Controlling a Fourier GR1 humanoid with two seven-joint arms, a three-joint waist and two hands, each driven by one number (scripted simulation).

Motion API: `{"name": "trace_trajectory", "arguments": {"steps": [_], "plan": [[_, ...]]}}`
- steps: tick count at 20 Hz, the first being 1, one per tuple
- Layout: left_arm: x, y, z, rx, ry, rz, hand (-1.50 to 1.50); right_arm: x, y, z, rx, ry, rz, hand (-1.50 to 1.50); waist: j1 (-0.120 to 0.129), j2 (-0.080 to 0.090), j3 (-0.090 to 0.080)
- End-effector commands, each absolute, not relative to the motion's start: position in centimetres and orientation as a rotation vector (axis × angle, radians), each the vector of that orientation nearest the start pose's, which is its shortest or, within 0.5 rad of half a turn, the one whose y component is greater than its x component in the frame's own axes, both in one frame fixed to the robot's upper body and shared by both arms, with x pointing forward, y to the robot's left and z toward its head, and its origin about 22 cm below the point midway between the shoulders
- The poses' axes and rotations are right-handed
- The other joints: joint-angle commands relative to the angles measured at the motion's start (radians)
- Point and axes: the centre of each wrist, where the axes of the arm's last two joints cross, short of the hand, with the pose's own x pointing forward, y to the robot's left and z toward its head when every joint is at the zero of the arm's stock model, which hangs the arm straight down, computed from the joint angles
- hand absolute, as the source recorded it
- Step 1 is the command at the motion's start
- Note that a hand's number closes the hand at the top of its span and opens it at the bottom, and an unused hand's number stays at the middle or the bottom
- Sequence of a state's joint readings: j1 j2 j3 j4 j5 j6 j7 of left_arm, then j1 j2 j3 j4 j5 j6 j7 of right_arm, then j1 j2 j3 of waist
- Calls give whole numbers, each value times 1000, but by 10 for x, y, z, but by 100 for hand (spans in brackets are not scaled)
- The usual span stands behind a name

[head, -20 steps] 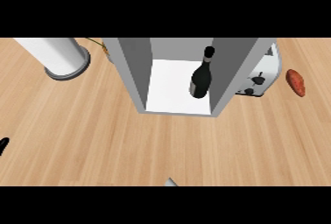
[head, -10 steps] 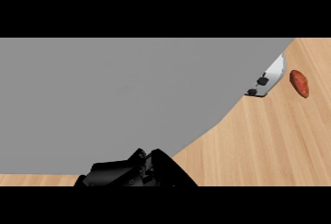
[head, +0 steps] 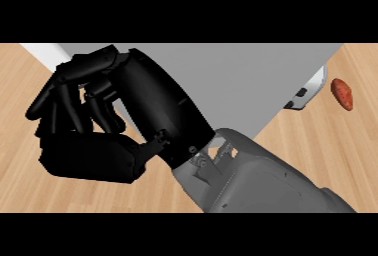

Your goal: Pick up the wine, place it into the cabinet and close the cabinet

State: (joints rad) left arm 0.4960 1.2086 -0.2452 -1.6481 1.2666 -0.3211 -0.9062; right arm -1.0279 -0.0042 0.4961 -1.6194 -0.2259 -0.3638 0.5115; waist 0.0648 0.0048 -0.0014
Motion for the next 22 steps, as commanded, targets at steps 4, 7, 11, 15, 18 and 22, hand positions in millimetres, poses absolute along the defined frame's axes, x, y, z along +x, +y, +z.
{"name": "trace_trajectory", "arguments": {"steps": [4,7,11,15,18,22], "plan": [[121,444,68,-413,-1891,161,-150,314,7,260,652,-1632,762,150,6,5,0],[121,442,67,-393,-1888,167,-150,316,13,252,747,-1456,988,150,9,6,-1],[121,445,66,-380,-1878,166,-150,338,16,241,802,-1291,1153,150,3,8,0],[113,454,70,-386,-1877,172,-150,357,19,213,810,-1187,1162,150,-4,1,1],[123,464,75,-405,-1884,171,-150,371,17,209,872,-1157,1120,150,-18,3,0],[115,463,75,-362,-1883,155,-150,390,11,214,946,-1149,1088,150,-13,0,1]]}}
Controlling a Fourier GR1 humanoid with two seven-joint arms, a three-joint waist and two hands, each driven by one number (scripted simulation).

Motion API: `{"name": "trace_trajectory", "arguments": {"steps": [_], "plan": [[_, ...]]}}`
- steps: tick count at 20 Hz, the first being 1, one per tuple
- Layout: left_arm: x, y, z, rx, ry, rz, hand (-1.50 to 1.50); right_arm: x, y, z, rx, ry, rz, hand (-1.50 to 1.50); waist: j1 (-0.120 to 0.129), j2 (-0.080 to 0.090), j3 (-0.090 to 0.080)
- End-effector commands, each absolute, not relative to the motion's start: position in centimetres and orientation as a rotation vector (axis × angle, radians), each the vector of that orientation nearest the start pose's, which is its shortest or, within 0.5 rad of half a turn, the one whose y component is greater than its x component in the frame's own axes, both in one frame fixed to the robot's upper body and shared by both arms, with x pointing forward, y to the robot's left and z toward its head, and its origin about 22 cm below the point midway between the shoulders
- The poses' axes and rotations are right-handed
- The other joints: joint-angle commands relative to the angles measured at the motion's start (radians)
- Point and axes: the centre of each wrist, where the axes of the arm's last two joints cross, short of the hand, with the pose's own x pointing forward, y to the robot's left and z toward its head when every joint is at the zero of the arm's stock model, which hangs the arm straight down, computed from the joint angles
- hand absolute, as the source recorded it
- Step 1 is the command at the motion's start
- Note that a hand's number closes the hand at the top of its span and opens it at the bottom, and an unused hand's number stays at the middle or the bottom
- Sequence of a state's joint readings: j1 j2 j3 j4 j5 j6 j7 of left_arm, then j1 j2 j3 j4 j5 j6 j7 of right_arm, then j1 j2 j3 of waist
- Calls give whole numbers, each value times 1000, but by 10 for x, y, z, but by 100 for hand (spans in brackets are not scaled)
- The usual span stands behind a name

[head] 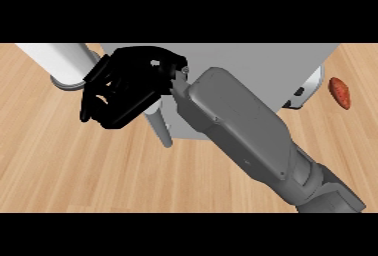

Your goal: Pick up the wine, place it into the cabinet and close the cabinet

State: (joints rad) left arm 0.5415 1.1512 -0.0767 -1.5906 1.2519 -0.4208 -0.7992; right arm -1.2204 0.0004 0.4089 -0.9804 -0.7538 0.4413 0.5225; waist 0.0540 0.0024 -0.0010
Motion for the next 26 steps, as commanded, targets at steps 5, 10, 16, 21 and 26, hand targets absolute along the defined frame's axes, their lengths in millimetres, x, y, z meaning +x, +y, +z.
{"name": "trace_trajectory", "arguments": {"steps": [5,10,16,21,26], "plan": [[116,472,77,-358,-1888,167,-150,408,-8,196,990,-1166,1014,150,-13,5,0],[119,460,77,-361,-1866,163,-150,423,-27,192,993,-1171,956,150,-8,8,1],[120,465,81,-363,-1892,153,-150,433,-46,209,878,-1312,828,150,7,7,0],[126,470,87,-311,-1892,152,-150,440,-67,210,767,-1428,740,150,-29,14,0],[134,461,93,-354,-1887,90,-150,440,-62,207,752,-1464,714,150,-26,20,0]]}}
